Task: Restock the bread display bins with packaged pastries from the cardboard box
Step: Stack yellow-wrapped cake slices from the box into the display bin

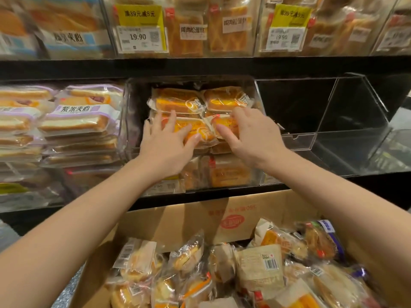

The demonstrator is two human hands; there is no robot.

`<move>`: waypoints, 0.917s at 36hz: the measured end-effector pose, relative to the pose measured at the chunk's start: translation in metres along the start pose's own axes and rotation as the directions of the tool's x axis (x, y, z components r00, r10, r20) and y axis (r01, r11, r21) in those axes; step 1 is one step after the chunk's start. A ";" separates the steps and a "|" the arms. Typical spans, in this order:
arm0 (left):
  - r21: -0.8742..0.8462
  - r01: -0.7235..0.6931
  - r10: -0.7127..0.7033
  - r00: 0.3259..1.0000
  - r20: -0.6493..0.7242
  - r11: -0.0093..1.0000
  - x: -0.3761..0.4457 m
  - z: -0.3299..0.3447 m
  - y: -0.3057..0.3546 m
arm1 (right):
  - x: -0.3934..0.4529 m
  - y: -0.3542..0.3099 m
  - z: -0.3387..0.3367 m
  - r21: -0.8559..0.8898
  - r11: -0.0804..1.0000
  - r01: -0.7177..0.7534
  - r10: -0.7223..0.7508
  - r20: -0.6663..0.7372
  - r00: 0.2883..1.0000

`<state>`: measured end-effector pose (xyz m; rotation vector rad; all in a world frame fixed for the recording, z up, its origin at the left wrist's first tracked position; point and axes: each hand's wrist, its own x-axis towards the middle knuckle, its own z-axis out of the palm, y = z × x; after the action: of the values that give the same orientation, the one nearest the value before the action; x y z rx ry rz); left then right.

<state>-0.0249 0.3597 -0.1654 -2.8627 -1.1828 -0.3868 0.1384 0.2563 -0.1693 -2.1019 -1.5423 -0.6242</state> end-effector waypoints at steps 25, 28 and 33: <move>0.116 -0.132 0.139 0.988 -0.060 0.984 0.020 0.017 0.013 | -0.010 0.004 0.034 -0.157 0.988 0.001 0.019 0.125 0.992; 0.112 -0.116 0.125 0.989 -0.080 0.987 0.017 0.021 0.011 | -0.017 0.006 0.037 -0.150 0.988 0.026 -0.012 0.094 0.995; 0.061 -0.191 0.201 0.932 -0.301 0.980 0.001 0.032 0.007 | -0.038 0.013 0.035 -0.217 0.967 0.133 -0.110 0.112 0.988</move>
<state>-0.0123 0.3591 -0.1954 -2.7265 -0.8340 -0.7616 0.1438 0.2451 -0.2213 -2.2454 -1.7378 -0.7805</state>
